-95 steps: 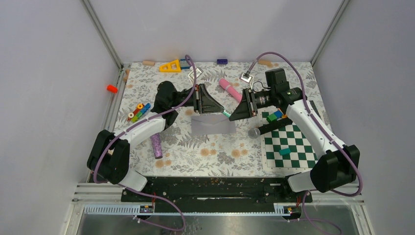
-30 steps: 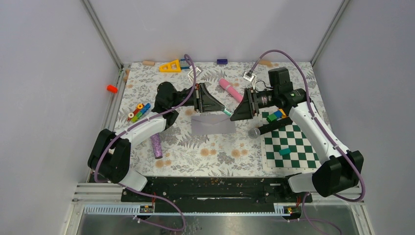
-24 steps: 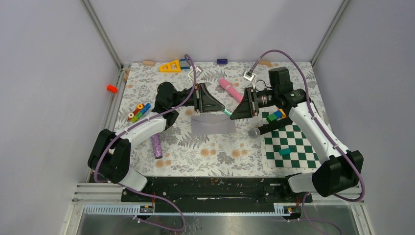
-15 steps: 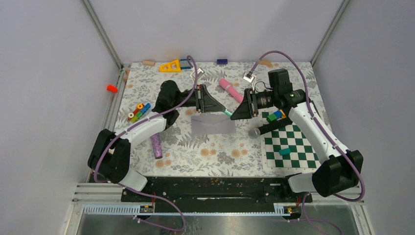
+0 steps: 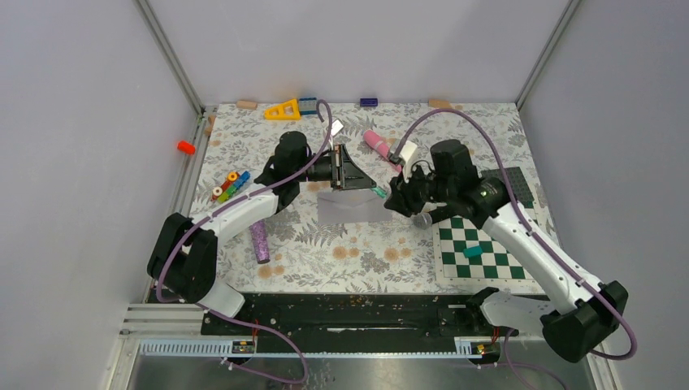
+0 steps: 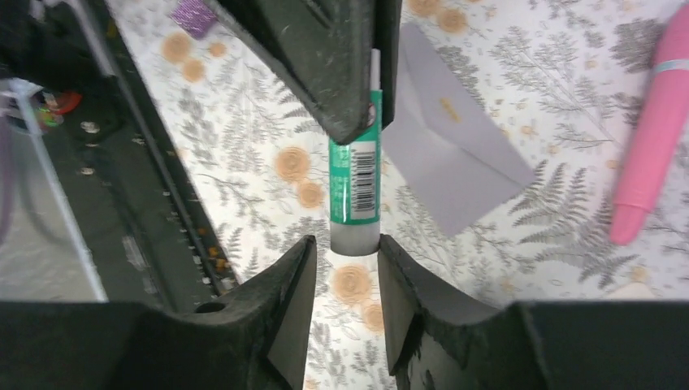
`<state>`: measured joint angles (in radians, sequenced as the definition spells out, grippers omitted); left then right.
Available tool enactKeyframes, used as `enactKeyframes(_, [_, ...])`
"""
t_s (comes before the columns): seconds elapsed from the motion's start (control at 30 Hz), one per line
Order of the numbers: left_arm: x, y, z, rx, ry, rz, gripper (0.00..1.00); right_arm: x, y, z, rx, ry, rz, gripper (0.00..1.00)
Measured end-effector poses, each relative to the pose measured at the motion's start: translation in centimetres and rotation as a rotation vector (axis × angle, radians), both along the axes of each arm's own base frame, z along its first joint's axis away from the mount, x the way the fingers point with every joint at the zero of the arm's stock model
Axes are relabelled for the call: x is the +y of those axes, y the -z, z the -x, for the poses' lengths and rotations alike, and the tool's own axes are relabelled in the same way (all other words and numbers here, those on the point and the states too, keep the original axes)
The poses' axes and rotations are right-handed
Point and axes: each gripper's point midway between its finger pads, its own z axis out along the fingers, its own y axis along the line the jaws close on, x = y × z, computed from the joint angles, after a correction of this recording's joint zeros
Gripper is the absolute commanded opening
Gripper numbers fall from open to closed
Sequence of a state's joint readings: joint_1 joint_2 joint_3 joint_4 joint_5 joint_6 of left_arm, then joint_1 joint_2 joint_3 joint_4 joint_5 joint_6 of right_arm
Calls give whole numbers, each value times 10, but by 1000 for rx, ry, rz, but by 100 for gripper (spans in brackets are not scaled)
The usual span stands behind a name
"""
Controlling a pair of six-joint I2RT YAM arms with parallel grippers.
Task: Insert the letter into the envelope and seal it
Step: Screw the solid glue.
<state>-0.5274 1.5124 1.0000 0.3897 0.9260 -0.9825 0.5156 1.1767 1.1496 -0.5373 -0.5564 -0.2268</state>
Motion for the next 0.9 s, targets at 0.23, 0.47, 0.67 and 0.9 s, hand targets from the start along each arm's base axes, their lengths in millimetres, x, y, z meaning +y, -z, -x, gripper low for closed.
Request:
enactKeyframes(0.23, [3,11,-11,31,-56,-33,7,-10,8,-5,-208,86,154,73])
enactKeyframes(0.47, [6,15,-18,20,-75,-41,7,-16,0,0,-204,61,148,91])
enactKeyframes(0.67, [4,-7,-9,-85,-3,45,5,-25,-40,-6,21,30,-111,78])
enactKeyframes(0.9, [4,-28,6,-178,78,126,3,-3,-45,2,399,-120,-347,73])
